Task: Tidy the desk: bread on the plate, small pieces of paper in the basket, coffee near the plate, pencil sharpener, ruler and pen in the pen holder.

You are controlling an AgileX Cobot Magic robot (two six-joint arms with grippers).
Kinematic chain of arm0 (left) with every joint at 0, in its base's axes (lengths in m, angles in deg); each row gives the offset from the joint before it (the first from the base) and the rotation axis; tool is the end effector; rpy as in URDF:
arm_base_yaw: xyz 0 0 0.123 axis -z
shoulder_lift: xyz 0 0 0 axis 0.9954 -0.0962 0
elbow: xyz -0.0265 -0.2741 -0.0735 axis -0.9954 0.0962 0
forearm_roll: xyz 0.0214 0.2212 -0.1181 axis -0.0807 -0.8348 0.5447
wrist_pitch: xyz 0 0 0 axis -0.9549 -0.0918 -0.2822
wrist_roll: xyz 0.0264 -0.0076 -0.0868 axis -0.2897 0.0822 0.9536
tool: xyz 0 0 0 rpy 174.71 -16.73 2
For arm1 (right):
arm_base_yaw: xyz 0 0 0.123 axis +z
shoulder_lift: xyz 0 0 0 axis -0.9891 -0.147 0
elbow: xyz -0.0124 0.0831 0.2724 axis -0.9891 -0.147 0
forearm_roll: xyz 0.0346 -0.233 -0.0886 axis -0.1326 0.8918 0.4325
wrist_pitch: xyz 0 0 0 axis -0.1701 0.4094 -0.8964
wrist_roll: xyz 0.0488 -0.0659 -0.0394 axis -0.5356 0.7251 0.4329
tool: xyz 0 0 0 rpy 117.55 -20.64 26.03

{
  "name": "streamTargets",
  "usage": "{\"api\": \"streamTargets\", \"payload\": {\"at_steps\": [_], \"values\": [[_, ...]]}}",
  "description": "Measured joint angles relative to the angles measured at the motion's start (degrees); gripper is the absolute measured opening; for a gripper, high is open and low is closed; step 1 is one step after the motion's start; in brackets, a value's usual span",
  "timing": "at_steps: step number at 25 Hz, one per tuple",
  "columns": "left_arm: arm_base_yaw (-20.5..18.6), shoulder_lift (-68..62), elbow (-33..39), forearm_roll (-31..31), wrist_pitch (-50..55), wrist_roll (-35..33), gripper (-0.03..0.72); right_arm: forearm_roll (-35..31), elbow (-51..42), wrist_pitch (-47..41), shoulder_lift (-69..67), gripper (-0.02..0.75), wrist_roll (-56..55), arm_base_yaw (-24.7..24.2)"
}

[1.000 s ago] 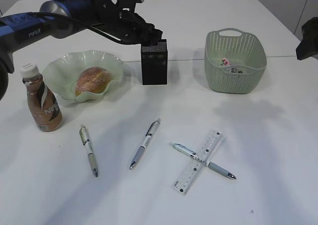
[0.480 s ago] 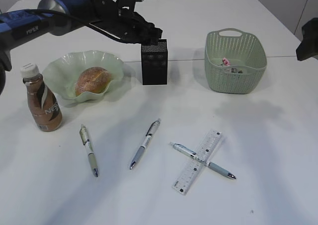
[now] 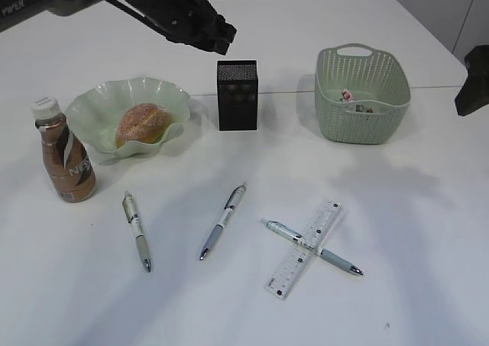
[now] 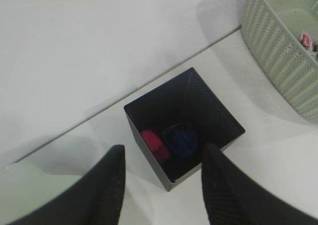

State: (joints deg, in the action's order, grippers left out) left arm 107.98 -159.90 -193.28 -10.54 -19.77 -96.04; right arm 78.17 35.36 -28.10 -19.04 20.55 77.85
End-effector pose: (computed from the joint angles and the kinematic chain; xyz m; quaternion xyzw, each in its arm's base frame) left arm 0.5023 -0.2290 0.2506 0.2266 0.8809 -0.1224 0.3970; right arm 0.3021 -0.0125 0.3086 0.0196 0.9704 0.0300 0.2390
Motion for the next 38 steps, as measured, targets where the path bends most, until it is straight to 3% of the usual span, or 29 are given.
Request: {"api": "streamTargets", "payload": {"at_steps": [10, 22, 25, 31, 38], "values": [[0.0, 5.1, 0.0, -3.9, 8.3, 0.8, 0.342, -4.5, 4.3, -8.9, 0.0, 0.585, 1.6, 0.0], [-1.3, 10.4, 0.0, -10.4, 19.3, 13.1, 0.344, -9.3, 5.2, -16.0, 0.0, 0.585, 2.7, 0.0], [-2.1, 12.9, 0.0, -10.8, 22.7, 15.5, 0.381, -11.1, 5.2, -16.9, 0.0, 0.585, 3.1, 0.0], [-3.5, 17.3, 0.0, -14.9, 29.4, 18.6, 0.526, -14.4, 5.2, -16.9, 0.0, 0.585, 3.2, 1.5], [-3.6, 23.9, -0.1, -15.0, 30.1, 18.9, 0.528, -16.6, 5.2, -16.9, 0.0, 0.585, 3.2, 5.2]]}}
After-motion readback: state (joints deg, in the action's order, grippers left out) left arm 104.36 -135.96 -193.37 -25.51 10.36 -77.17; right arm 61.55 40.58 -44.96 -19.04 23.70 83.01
